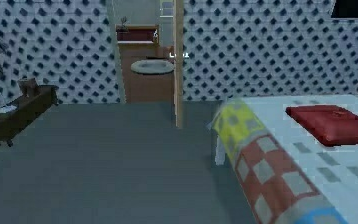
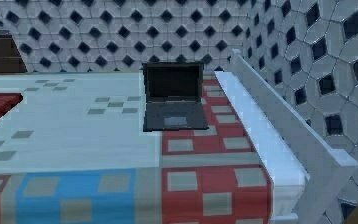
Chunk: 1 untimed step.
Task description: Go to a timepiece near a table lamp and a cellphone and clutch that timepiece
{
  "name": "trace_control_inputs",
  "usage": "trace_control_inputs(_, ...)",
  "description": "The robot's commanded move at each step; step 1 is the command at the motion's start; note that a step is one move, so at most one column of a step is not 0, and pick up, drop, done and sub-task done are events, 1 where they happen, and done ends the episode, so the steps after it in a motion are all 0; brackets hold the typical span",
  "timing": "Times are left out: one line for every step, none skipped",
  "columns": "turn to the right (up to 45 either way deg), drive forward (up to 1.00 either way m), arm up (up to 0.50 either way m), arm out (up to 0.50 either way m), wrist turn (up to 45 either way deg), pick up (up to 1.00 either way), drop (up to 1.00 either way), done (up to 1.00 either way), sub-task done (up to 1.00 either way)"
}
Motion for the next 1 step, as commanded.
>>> trace_control_inputs(3.0, 0.00, 0.00, 0.00, 0.0, 0.00, 0.00, 0.00, 0.00)
